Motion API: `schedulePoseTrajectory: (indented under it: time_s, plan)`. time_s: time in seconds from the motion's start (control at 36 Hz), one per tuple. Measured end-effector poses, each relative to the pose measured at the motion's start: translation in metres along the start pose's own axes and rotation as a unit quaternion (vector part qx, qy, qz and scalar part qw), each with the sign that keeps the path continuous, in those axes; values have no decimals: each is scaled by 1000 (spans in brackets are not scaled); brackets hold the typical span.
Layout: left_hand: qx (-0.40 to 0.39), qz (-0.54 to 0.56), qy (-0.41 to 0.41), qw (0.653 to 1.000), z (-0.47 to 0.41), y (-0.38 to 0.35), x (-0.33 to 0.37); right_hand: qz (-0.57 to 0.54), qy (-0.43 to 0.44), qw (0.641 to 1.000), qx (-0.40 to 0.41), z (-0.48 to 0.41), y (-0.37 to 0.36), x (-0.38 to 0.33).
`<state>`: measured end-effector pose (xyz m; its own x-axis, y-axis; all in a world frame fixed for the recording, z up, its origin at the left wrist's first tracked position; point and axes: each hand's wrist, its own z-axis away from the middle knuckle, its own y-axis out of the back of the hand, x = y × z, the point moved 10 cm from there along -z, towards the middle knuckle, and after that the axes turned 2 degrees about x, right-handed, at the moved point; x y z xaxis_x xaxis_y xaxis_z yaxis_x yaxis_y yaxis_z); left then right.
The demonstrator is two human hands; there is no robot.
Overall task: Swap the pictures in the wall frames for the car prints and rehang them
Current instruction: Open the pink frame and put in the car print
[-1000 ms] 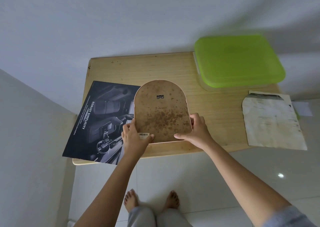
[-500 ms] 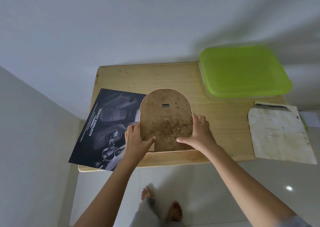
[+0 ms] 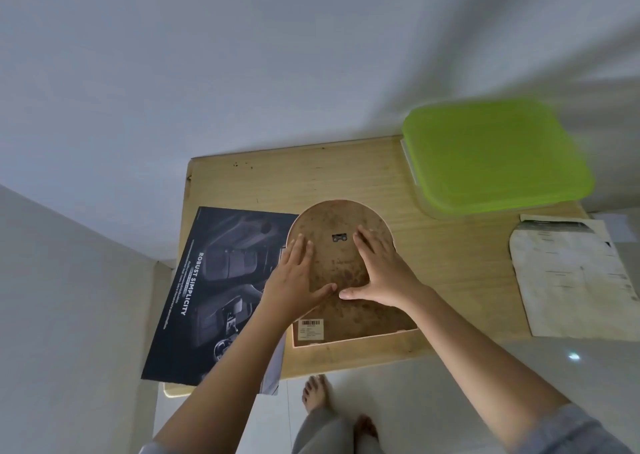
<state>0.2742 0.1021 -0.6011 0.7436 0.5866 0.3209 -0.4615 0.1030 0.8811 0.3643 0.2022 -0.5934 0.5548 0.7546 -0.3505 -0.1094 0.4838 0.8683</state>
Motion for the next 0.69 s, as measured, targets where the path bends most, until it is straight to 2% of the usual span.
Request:
schedulePoseTrajectory:
  time_s: [0.14, 0.25, 0.36, 0.47, 0.69]
  plan:
    - [13, 26, 8, 1000, 1, 3, -3, -36, -10, 999, -3, 0, 2, 0]
    - [64, 85, 58, 993, 10, 6, -17, -109, -80, 986, 101, 13, 17, 18]
    - [71, 163, 95, 979, 21, -3, -21, -202, -186, 950, 149, 33, 3, 40]
    - [77, 216, 108, 967, 22, -8, -18, -228, -201, 933, 192, 42, -4, 38]
    - [92, 273, 141, 947, 15, -1, -25, -419, -227, 842, 254, 47, 6, 64]
